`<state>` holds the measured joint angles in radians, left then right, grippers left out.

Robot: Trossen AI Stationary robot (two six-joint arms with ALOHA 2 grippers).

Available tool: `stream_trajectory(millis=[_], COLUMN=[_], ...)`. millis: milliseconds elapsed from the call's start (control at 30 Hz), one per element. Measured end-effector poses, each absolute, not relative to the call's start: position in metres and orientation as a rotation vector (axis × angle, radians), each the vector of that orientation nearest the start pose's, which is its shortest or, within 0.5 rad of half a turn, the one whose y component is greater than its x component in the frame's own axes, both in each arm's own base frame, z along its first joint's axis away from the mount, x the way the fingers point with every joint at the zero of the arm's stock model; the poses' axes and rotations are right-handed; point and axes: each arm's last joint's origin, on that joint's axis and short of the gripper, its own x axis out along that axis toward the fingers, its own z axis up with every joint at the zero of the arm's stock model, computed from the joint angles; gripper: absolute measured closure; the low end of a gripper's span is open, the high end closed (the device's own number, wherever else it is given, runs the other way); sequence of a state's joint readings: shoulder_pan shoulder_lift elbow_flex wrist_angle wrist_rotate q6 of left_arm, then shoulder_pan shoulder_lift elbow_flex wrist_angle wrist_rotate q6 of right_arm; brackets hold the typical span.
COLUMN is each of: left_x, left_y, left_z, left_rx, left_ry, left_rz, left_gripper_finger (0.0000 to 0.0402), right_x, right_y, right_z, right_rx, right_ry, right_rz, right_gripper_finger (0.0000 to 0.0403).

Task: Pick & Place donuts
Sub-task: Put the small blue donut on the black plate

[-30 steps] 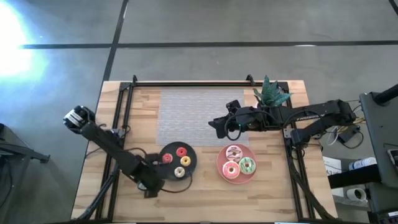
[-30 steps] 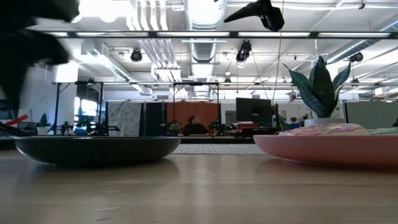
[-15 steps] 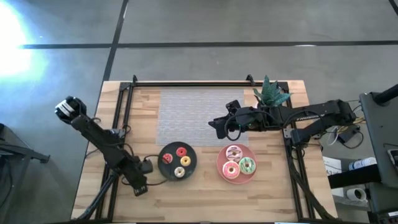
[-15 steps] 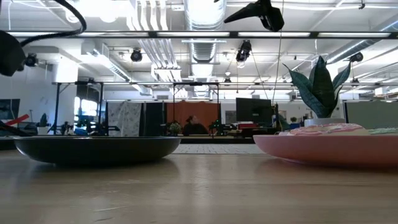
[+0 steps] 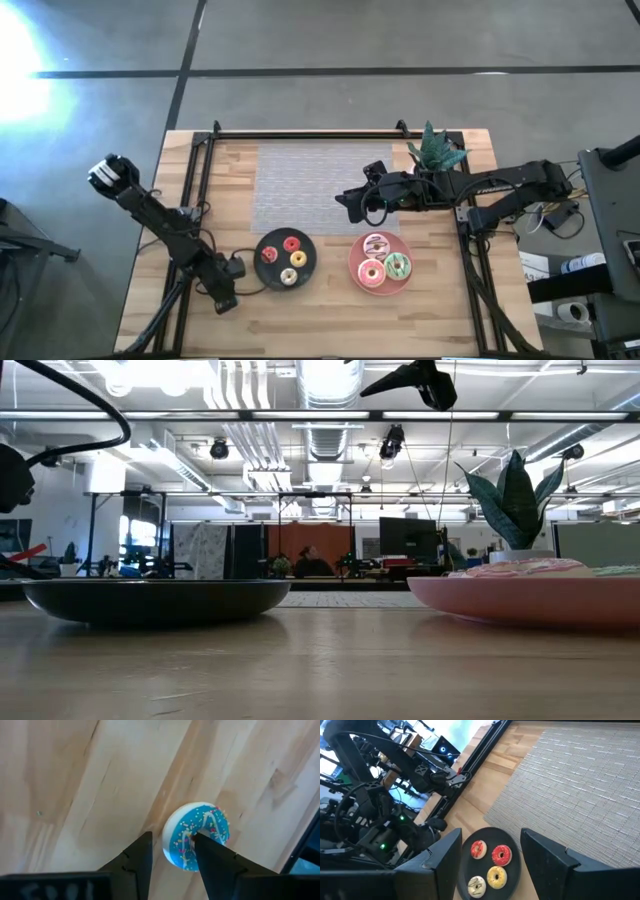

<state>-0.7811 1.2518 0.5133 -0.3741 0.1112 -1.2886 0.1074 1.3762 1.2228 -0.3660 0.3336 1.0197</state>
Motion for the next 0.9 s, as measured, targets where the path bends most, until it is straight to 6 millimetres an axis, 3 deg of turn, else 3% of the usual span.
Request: stream_trajectory(millis=[133, 367, 567, 733, 900], left_x=[0.144, 0.155, 0.168, 0.187, 0.204], left_y=[-0.146, -0.156, -0.155, -0.142, -0.119], left_z=[0.146, 0.144, 0.166, 0.195, 0.191], left_rx=[-0.679, -0.683, -0.675, -0.646, -0.616], left_ry=[1.355, 1.259, 1.125, 0.887, 0.833], left_rz=[0.013, -0.051, -0.022, 0.078, 0.217], left_gripper_finger=[0.0303, 0.0390, 0.0400, 0.0400, 0.0401], right_x=[0.302, 0.302, 0.302, 0.302, 0.302], right_y=[0.023, 0.023, 0.023, 0.023, 0.023], right_z=[0.337, 0.337, 0.337, 0.337, 0.337], right_rx=[0.879, 0.875, 0.876, 0.878, 0.878], right_ry=[0.345, 0.343, 0.344, 0.343, 0.343], right_rz=[-0.458, -0.461, -0.461, -0.463, -0.463], right_gripper_finger=[0.0209, 0.0209, 0.0209, 0.0209, 0.0209])
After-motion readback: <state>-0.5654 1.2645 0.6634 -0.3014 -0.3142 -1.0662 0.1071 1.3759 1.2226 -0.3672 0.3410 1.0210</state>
